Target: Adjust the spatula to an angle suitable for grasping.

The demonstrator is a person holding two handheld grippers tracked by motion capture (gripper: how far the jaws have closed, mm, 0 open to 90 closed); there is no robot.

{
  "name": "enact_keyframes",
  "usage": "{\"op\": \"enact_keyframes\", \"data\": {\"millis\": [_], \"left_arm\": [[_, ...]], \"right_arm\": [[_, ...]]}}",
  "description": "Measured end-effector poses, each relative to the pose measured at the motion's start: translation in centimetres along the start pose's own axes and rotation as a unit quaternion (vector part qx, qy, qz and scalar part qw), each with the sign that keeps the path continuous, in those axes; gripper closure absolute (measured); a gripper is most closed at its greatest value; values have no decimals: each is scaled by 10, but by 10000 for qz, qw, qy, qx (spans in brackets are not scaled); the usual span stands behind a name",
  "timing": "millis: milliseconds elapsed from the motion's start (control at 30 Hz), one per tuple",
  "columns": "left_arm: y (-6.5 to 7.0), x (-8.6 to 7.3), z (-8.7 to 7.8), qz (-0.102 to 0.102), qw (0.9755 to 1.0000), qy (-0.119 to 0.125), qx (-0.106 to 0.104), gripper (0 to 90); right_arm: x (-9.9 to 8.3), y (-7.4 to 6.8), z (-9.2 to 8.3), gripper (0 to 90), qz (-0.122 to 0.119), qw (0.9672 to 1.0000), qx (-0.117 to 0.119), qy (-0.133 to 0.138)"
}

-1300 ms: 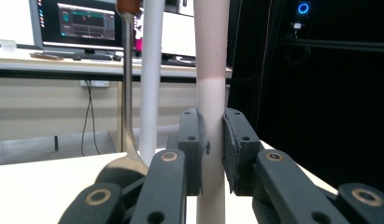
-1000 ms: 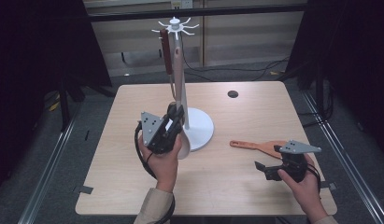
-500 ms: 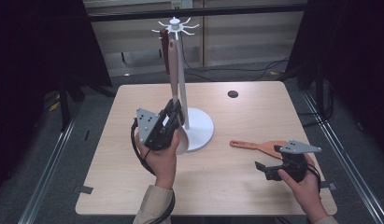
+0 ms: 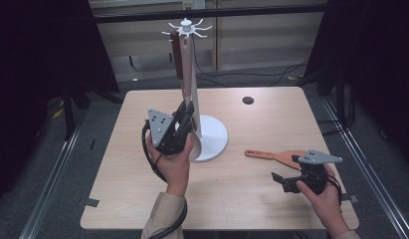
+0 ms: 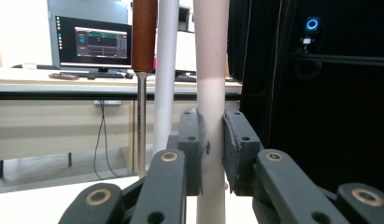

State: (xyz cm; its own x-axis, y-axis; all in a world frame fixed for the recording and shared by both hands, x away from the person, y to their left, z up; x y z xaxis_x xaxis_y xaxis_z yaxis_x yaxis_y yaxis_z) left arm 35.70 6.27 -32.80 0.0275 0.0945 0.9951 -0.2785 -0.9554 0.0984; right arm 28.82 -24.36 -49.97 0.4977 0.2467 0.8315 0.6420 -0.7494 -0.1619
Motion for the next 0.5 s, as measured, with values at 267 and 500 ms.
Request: {"op": "enact_keyframes", "data": {"millis": [267, 500], "left_arm": [[1, 0, 4, 62, 10000, -13, 52, 786], [1, -1, 8, 65, 9999, -78, 135, 786]], "right_arm": [[0, 0, 0, 17, 0, 10000, -8, -9], [0, 0, 0, 17, 2, 10000, -2, -10]]}}
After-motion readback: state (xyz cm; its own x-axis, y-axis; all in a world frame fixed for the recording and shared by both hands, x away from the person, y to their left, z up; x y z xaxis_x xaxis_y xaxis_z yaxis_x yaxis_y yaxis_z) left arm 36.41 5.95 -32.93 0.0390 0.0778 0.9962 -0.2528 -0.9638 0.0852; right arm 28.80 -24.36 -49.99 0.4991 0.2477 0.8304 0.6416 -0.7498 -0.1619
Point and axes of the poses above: each handheld gripper's, and its own axes: z roughly forward along the jaws, x roughly out of its top, y roughly to its right, the point moved 7 cm from there along z, roughly forward along the jaws, and after that the axes turned 11 degrees about x, right-handed, at the moved point
